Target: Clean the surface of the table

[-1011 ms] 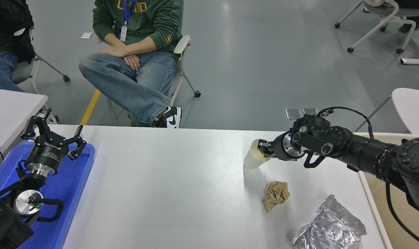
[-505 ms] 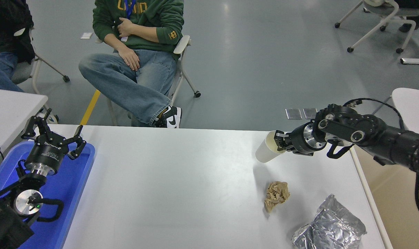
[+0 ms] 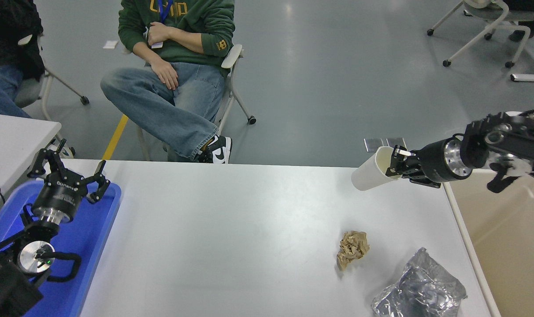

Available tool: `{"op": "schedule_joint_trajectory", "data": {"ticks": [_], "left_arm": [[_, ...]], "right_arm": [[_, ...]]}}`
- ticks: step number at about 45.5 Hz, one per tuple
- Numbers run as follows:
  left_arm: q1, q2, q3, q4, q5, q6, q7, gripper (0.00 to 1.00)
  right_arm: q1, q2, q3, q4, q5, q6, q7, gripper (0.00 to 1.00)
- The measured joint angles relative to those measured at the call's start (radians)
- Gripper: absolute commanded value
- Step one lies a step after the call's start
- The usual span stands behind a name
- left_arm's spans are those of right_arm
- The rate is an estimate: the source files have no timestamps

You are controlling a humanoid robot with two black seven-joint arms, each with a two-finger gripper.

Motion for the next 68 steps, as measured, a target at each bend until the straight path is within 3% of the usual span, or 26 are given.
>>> {"op": "schedule_joint_trajectory", "data": {"ticks": [25, 50, 68], "left_arm": [[0.000, 0.000, 0.000, 0.000, 0.000, 0.000, 0.000, 1.00], [0.000, 0.000, 0.000, 0.000, 0.000, 0.000, 0.000, 1.00], [0.000, 0.000, 0.000, 0.000, 0.000, 0.000, 0.000, 1.00]], "right_arm": [[0.135, -0.269, -0.002, 0.153, -0.009, 0.110, -0.006, 0.00], [0.145, -0.309, -0.006, 0.140, -0.022, 0.124, -0.006, 0.00], [0.076, -0.324, -0.005, -0.016, -0.021, 0.052, -0.001, 0.00]]}}
